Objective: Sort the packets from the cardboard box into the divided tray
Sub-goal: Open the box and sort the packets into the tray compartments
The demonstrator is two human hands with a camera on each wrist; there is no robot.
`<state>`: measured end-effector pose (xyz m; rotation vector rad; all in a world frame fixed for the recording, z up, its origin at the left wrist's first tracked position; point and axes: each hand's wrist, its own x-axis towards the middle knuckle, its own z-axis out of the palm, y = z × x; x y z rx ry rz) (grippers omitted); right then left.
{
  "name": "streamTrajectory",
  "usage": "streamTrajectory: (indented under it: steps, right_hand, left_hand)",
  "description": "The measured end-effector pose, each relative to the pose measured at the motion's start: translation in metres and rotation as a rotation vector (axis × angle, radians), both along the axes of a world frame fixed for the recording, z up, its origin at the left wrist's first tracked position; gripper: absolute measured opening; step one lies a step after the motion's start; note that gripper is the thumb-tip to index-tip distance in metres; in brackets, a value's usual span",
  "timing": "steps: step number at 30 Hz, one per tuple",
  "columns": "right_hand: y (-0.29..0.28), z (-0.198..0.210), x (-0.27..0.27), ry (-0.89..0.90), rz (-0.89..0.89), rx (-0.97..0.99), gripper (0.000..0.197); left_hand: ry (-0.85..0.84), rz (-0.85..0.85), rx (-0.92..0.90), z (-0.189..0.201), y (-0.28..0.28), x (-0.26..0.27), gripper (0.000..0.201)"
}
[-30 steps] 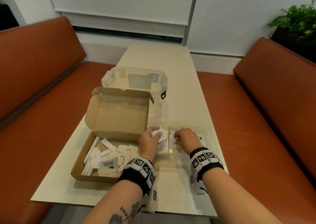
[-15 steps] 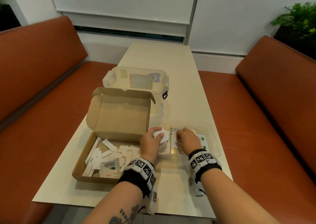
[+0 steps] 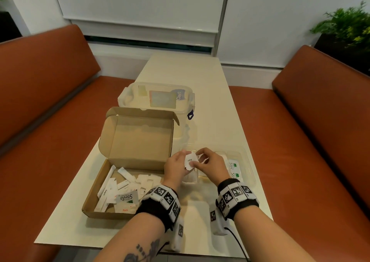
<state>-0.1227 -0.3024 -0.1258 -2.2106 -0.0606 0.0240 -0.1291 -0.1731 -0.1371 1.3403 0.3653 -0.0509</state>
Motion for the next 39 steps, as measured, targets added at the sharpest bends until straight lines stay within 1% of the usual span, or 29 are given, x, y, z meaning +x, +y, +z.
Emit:
streamTrajectory:
  steps: [3,4,7,8,11,14,15,17,18,21,24,26,27,30,32,34,35,37,39]
  right_hand:
    - [-0.005,0.002,0.000,-0.020,-0.013,0.002,0.024]
    - [-0.006,0.003,0.000,-0.019,-0.023,0.018,0.022]
    - [-0.008,0.005,0.000,-0.030,-0.077,0.088,0.016]
    - [-0.009,0.005,0.000,-0.041,-0.093,0.098,0.017]
    - [-0.011,0.008,0.001,-0.051,-0.136,0.191,0.018]
    - [-0.016,0.014,0.003,-0.069,-0.161,0.233,0.005]
    - [-0.019,0.018,0.004,-0.069,-0.153,0.239,0.003]
    - [-0.026,0.026,0.008,-0.033,-0.093,0.207,0.009]
    - [-0.029,0.030,0.010,0.001,-0.037,0.158,0.011]
    - [-0.031,0.038,0.014,0.105,0.123,-0.010,0.014]
    - [-0.026,0.038,0.014,0.135,0.161,-0.043,0.012]
    - [-0.021,0.034,0.012,0.125,0.115,-0.020,0.008]
    - [-0.018,0.031,0.011,0.128,0.077,0.015,0.008]
    - [-0.015,0.021,0.005,0.181,-0.004,0.155,0.015]
    - [-0.015,0.018,0.004,0.183,-0.034,0.190,0.015]
    - [-0.020,0.018,0.007,0.134,-0.085,0.156,0.013]
    - [-0.023,0.018,0.009,0.102,-0.113,0.107,0.012]
    - [-0.032,0.019,0.013,0.074,-0.130,-0.047,0.009]
    - [-0.036,0.019,0.016,0.130,-0.061,-0.244,0.009]
  left_hand:
    - [0.072,-0.056,-0.119,0.005,-0.001,0.002,0.017]
    - [0.088,-0.074,-0.140,0.005,-0.002,0.002,0.021]
    - [0.062,-0.141,-0.075,0.006,-0.005,0.000,0.038]
    - [0.043,-0.167,-0.043,0.005,-0.007,-0.002,0.040]
    - [0.014,-0.193,0.027,0.003,-0.008,-0.004,0.039]
    - [0.006,-0.164,0.058,0.001,-0.006,-0.001,0.038]
    - [0.000,-0.152,0.078,0.001,-0.005,0.000,0.037]
    - [-0.014,-0.139,0.098,0.000,-0.004,0.001,0.036]
    - [-0.015,-0.138,0.097,0.000,-0.003,0.002,0.035]
    - [-0.023,-0.168,0.087,-0.002,-0.003,0.003,0.022]
    - [-0.054,-0.215,0.172,-0.006,-0.004,0.002,0.014]
    - [-0.076,-0.197,0.218,-0.006,-0.004,0.002,0.008]
    - [-0.086,-0.173,0.220,-0.006,-0.004,0.003,0.010]
    - [-0.097,-0.108,0.171,-0.005,-0.003,0.004,0.015]
    - [-0.097,-0.090,0.158,-0.006,-0.004,0.004,0.016]
    - [-0.090,-0.061,0.167,-0.008,-0.004,0.004,0.012]
    - [-0.085,-0.047,0.172,-0.009,-0.004,0.005,0.010]
    - [-0.076,-0.030,0.175,-0.011,-0.004,0.007,0.007]
    - [-0.069,-0.025,0.179,-0.013,-0.003,0.008,0.008]
